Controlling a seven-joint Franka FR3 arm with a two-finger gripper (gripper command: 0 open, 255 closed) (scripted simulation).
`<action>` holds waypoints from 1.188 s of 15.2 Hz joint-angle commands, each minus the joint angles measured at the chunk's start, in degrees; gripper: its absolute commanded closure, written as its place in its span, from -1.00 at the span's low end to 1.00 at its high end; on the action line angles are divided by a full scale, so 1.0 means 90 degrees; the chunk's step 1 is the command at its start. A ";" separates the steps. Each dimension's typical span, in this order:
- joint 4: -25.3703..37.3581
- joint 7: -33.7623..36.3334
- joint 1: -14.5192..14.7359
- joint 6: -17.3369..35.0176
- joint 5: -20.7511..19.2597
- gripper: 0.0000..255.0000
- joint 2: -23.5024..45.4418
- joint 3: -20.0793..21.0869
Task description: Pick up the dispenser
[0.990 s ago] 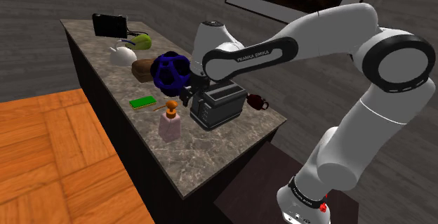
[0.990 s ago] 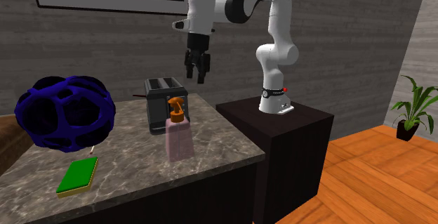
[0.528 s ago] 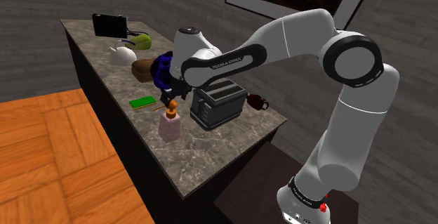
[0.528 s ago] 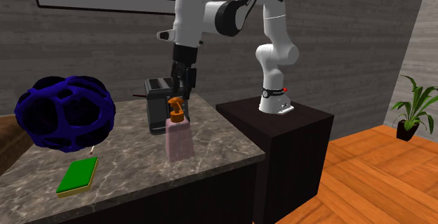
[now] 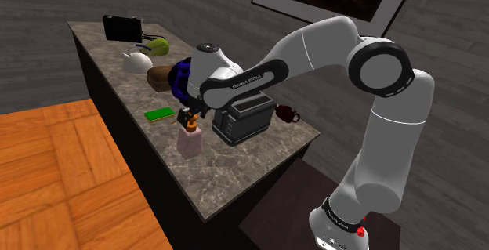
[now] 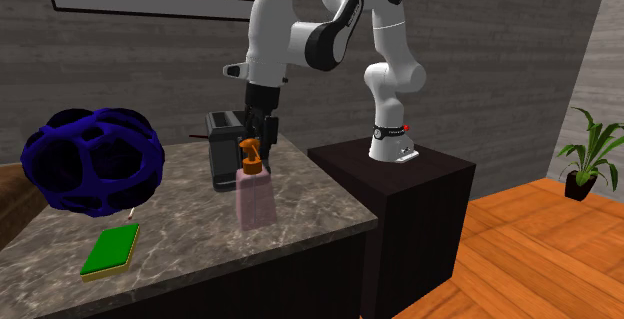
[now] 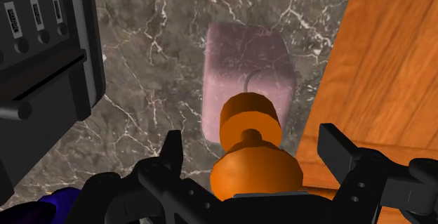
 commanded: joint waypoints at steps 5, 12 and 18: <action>-0.0001 0.0022 0.0010 0.0035 -0.0016 1.00 0.0031 -0.0003; 0.0018 -0.0006 0.0000 -0.0033 0.0009 1.00 -0.0021 0.0005; 0.0204 -0.0125 -0.0024 -0.0467 0.0136 1.00 -0.0279 0.0048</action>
